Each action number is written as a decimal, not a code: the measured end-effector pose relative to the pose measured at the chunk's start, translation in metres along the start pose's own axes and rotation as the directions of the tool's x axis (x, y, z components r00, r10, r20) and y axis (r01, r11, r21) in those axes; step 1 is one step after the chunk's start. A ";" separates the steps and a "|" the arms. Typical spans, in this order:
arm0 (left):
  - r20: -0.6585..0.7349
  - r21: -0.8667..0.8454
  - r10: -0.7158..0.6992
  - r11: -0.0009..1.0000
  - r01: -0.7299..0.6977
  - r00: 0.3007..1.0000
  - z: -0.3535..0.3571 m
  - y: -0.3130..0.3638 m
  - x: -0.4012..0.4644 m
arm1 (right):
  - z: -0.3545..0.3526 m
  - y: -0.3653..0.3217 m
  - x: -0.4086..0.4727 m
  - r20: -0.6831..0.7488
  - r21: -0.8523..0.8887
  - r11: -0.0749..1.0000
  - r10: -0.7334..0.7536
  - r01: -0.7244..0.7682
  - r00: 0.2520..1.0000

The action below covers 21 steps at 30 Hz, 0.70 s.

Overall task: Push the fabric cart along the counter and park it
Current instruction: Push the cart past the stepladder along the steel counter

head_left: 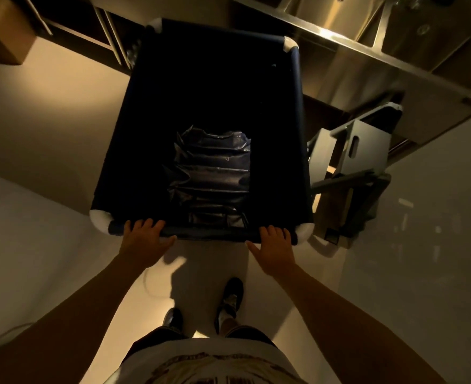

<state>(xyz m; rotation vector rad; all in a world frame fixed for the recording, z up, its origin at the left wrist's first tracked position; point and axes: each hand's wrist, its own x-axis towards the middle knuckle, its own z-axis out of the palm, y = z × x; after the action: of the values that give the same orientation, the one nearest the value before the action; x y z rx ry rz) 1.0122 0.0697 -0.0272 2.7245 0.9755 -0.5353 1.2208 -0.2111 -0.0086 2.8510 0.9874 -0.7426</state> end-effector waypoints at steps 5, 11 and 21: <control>0.088 0.012 -0.056 0.998 0.055 0.995 -0.010 0.010 0.020 | -0.007 0.012 0.024 -0.011 -0.009 0.999 -0.053 0.053 0.999; 0.103 -0.008 -0.083 0.996 0.085 0.991 -0.017 0.018 0.034 | -0.020 0.021 0.052 -0.030 -0.037 0.995 -0.096 0.095 0.995; 0.063 0.018 -0.112 0.994 0.111 0.992 -0.024 0.028 0.062 | -0.046 0.026 0.091 -0.008 -0.081 0.989 -0.125 0.124 0.992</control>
<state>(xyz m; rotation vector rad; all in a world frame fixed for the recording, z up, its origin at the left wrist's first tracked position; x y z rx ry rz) 1.0810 0.0911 -0.0279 2.6588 1.1168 -0.6473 1.3182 -0.1711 -0.0122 2.7501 1.1779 -0.6776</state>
